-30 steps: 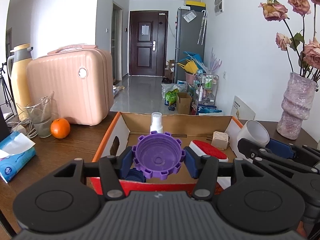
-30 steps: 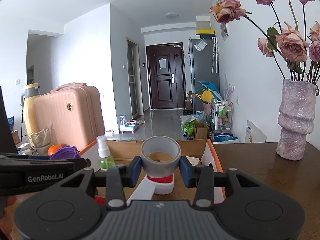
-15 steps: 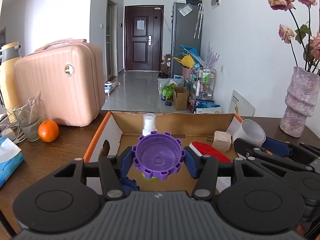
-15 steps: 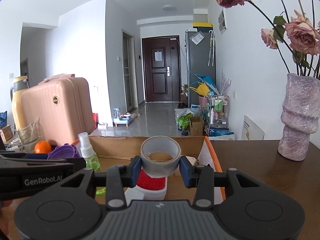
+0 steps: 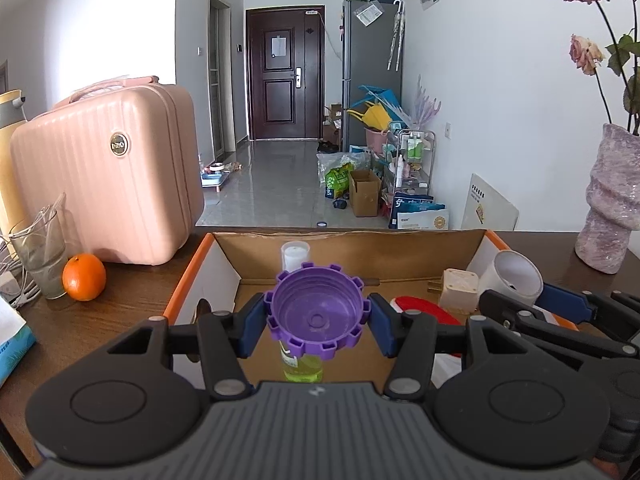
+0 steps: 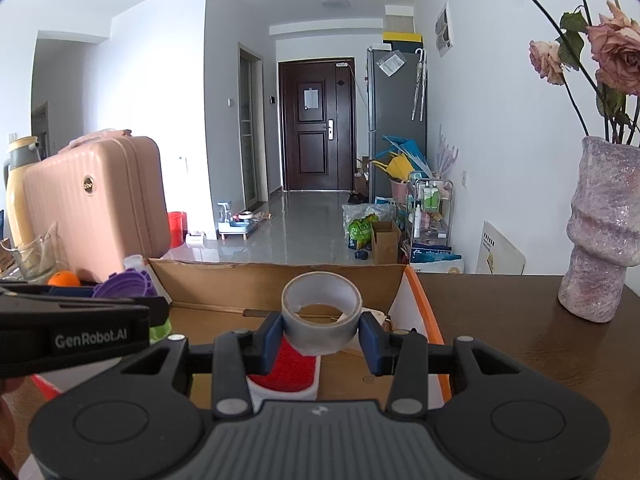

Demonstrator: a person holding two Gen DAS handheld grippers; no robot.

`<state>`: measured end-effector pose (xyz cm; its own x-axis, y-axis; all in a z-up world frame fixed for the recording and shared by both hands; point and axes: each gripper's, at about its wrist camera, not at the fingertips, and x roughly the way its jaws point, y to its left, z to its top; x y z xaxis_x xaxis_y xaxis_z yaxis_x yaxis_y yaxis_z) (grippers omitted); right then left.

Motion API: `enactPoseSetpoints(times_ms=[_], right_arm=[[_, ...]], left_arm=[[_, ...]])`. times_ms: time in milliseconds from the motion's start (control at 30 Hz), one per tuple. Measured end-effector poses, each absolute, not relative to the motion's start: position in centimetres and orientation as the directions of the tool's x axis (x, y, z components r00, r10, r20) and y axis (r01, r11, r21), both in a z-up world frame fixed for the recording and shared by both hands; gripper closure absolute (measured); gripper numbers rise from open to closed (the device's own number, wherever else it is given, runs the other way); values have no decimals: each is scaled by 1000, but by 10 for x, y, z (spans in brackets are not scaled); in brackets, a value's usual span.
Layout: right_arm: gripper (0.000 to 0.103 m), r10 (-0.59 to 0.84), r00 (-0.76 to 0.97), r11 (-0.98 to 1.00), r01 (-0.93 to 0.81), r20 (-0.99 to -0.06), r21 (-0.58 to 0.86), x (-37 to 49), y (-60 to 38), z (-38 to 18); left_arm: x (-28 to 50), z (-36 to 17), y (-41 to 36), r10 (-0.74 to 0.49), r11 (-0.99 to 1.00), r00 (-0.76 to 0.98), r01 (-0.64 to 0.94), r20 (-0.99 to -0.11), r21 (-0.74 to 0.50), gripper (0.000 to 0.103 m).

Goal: Organize rigid objects
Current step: 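Lower the tape roll into the box and open the right gripper while the left gripper holds the purple cap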

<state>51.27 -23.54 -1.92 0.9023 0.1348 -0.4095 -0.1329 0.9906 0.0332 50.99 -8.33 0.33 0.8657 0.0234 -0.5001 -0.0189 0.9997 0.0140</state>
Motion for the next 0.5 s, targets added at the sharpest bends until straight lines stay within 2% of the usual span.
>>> enactPoseSetpoints(times_ms=[500], right_arm=[[62,134,894,990,-143,-428,12,528,-232,-24]], left_arm=[[532,-5,-77,48,999,857,-32,-513,40,48]])
